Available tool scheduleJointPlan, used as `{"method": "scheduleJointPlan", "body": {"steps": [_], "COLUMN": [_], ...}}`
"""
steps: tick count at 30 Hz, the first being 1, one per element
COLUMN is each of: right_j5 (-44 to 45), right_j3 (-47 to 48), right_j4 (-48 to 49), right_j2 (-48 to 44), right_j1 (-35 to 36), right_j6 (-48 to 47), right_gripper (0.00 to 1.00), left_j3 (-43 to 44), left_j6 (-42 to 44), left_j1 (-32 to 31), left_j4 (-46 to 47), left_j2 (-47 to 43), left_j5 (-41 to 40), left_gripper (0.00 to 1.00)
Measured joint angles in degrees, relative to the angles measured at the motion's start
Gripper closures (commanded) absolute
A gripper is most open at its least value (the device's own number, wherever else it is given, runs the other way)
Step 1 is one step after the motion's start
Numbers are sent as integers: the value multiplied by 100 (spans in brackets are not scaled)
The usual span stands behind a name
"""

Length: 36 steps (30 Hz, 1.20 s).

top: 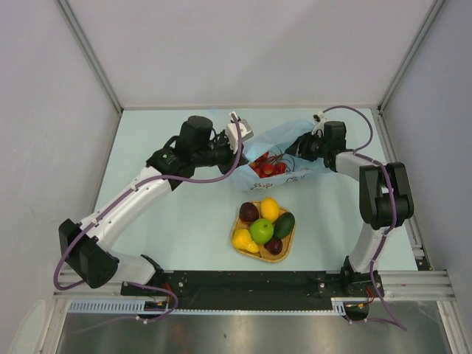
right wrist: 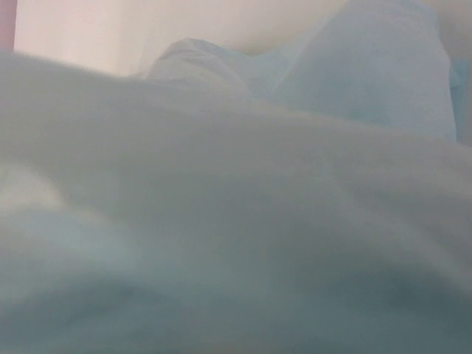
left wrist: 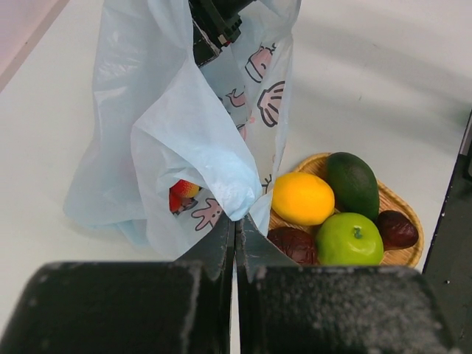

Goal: Take the fake fruits out of the plastic bag
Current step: Take out the fake fruit from the plastic bag.

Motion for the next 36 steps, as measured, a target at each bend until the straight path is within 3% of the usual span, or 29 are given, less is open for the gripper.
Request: {"method": "scheduleJointPlan", "body": {"steps": [5,11,14,15,18,25,36], "right_j5": [-114,-391,-494,-516,-634,-940,-1307], "right_j3": [68,103,160,164,181,251,560], "right_j4": [105,439,507,514,560,251,-1425], "right_j2": [151,367,442,442,442,116,-1797], "right_j1": [2,13,39,48,50,28,313], "right_j6": [109,278,321,328,286,-85,-2118], "right_gripper": [53,64,76,87,100,100,100], "left_j3": [26,35,35,35,35,39,439], "left_j6": [39,44,59,68,83,57,-9], "left_j1": [-2,-13,-20,-24,-28,-35,-35], "left_j4": [-15,-26,-33,-37,-48,24,356], "left_j2": [15,55,70,70,74,166,627], "left_j5": [-13,-57,-68,-72,-103,-162,-820], "left_gripper": [100,100,100,100,100,100,100]}}
